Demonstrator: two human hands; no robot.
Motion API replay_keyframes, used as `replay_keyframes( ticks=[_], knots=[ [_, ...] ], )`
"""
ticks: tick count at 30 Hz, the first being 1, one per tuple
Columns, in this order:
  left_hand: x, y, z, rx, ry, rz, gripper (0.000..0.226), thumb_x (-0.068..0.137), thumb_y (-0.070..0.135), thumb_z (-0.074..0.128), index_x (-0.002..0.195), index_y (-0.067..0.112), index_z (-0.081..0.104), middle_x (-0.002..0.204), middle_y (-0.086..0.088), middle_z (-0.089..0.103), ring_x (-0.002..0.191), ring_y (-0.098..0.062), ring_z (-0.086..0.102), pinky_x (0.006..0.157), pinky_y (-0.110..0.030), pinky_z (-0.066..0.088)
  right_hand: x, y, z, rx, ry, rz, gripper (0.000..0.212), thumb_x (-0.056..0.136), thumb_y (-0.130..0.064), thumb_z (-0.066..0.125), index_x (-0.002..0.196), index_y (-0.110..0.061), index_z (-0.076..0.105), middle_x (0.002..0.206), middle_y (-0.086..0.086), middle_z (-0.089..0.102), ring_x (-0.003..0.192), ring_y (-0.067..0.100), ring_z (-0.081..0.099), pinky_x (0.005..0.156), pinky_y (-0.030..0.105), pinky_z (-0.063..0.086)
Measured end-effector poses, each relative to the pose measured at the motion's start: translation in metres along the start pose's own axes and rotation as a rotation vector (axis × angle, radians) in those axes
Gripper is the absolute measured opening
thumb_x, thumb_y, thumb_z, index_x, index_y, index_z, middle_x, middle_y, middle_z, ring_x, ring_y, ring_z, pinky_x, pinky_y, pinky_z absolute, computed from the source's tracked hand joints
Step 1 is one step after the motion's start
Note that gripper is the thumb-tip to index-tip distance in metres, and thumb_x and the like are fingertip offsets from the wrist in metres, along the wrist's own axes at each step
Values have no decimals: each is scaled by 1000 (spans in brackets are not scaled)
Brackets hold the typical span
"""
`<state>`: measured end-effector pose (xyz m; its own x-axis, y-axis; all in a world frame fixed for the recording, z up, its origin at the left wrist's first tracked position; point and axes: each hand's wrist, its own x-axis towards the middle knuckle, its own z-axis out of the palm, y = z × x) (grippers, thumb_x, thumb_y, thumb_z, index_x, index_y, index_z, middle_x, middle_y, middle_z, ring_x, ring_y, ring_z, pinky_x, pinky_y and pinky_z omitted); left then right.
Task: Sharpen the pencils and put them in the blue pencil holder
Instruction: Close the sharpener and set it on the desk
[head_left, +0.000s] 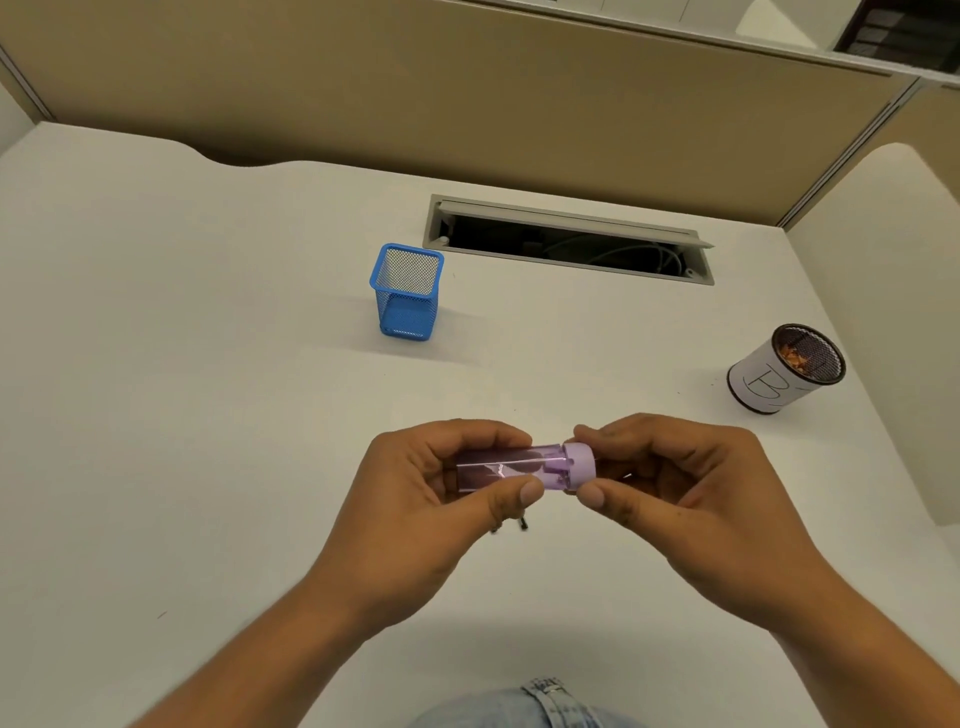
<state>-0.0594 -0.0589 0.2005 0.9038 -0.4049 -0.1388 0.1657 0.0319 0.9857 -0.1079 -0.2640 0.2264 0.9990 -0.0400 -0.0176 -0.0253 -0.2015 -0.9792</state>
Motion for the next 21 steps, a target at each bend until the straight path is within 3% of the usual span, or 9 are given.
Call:
replay_keyframes(
  ticks=[8,14,21],
  knots=[
    [-1,-2,4,-104,-34,-38,32,65,28,82,96,18,79,81,-6,78,58,-13,69,55,-21,54,2,0,-6,10,-92,-104,23,74,-18,80,96,-26,80,96,-1,77,100,21,72,82,25,57],
    [0,-2,4,-66,9,21,30,66,28,80,95,22,79,82,-3,79,55,-13,70,54,-21,55,3,2,0,-26,-63,-136,29,74,-11,80,94,-32,80,96,-5,77,98,17,73,80,21,56],
    [3,-9,5,-126,18,-25,31,66,29,80,95,17,79,82,-8,79,55,-14,68,54,-21,54,8,7,1,-75,-50,-125,23,73,-13,78,93,-24,80,93,-4,77,100,16,72,79,21,57]
  ],
)
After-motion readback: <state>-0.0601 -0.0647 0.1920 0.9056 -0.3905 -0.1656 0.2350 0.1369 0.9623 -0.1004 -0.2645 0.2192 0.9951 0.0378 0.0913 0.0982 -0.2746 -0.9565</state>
